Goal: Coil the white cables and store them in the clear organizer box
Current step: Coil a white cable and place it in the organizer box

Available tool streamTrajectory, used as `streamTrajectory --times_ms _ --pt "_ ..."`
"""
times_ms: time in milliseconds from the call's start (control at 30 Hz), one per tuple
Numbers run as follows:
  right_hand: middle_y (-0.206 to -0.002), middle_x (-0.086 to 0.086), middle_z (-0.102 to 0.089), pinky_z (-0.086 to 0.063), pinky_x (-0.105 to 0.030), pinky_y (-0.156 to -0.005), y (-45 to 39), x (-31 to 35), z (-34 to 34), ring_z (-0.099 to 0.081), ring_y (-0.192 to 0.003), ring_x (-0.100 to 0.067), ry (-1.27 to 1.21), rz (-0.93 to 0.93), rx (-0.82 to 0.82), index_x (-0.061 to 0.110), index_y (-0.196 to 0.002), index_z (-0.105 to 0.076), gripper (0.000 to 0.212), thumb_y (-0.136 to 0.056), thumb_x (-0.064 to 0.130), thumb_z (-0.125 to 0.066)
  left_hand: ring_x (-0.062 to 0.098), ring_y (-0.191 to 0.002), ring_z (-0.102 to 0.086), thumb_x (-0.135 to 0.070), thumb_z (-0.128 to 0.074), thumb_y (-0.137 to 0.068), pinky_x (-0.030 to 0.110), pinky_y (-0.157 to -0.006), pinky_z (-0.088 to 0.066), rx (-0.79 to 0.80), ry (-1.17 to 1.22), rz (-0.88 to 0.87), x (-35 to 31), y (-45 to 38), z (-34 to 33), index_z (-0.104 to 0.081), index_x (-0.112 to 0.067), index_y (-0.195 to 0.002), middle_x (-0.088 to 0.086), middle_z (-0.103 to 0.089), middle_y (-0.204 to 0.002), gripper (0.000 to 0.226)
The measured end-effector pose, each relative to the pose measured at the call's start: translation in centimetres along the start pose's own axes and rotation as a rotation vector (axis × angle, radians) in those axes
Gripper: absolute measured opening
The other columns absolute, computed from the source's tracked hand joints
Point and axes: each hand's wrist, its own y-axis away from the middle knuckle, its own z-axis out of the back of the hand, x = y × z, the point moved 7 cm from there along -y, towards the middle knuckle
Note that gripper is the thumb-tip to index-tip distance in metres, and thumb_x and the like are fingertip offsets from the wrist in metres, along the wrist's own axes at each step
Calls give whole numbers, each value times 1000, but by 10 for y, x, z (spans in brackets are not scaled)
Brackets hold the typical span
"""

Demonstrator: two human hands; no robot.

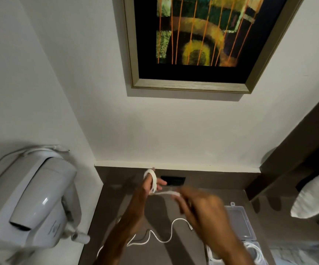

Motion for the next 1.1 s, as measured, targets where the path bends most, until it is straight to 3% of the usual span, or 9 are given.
streamTrajectory --times_ms 100,267,367,467,567,700,867,1000,1100 --pt "-81 14 -71 -45 -32 -67 -37 -22 31 -59 -72 -10 142 80 -120 39 -99 -61 7 -103 36 -56 15 -78 -66 -105 -41 -41 27 -84 -50 86 167 110 3 1 -22 -46 -2 -137 15 -64 -98 141" --pt "-89 28 -67 -44 -26 -80 -54 -53 -6 -57 -81 8 -302 -60 -45 20 -95 -78 19 -102 11 -63 23 -88 -60 -92 -22 -76 28 -86 -52 302 455 31 -6 12 -39 -52 3 -141 18 -64 -95 119" --pt "-98 10 -73 -55 -31 -85 -17 -45 -56 -67 -91 -4 -464 -183 65 6 -111 -78 21 -102 -3 -61 30 -101 -58 -90 -31 -78 34 -98 -50 198 615 -4 -14 10 -26 -46 3 -145 24 -62 -106 116" --pt "-101 6 -70 -56 -35 -85 17 -20 -92 -68 -92 -14 -359 -214 219 24 -120 -73 20 -109 27 -57 30 -109 -60 -96 -40 -67 41 -108 -43 -27 450 7 -15 0 -3 -45 -7 -148 21 -66 -111 121" --pt "-104 8 -67 -60 -35 -76 20 9 -69 -72 -91 -17 -115 -75 113 35 -119 -69 19 -107 40 -55 28 -98 -63 -106 -46 -34 48 -104 -41 -170 230 98 -2 -10 11 -63 -16 -118 12 -70 -97 124" --pt "-94 7 -72 -61 -35 -62 -7 18 -7 -68 -80 -15 -19 121 -40 29 -114 -69 17 -98 29 -64 17 -128 -60 -95 -37 -70 52 -122 -30 -47 131 203 25 9 -14 -68 -30 -127 -3 -71 -129 92" --pt "-90 12 -74 -53 -36 -75 -42 -15 27 -62 -90 -20 -353 165 -21 19 -100 -79 5 -97 20 -76 24 -92 -68 -52 -42 -104 51 -94 -48 21 42 53 -3 14 -27 -69 -8 -108 15 -71 -90 52" --pt "-90 25 -71 -53 -41 -78 -46 -25 18 -60 -97 -19 -534 138 17 28 -101 -81 12 -97 17 -76 19 -86 -64 -32 -46 -103 38 -87 -48 131 -1 -15 -20 13 -25 -69 -14 -119 0 -69 -80 33" --pt "-109 8 -63 -54 -30 -89 -47 -32 8 -58 -108 -19 -573 135 24 24 -99 -85 11 -93 17 -80 26 -84 -63 -22 -44 -102 35 -84 -50 218 -27 -29 -26 16 -25 -70 -7 -119 -11 -66 -74 34"
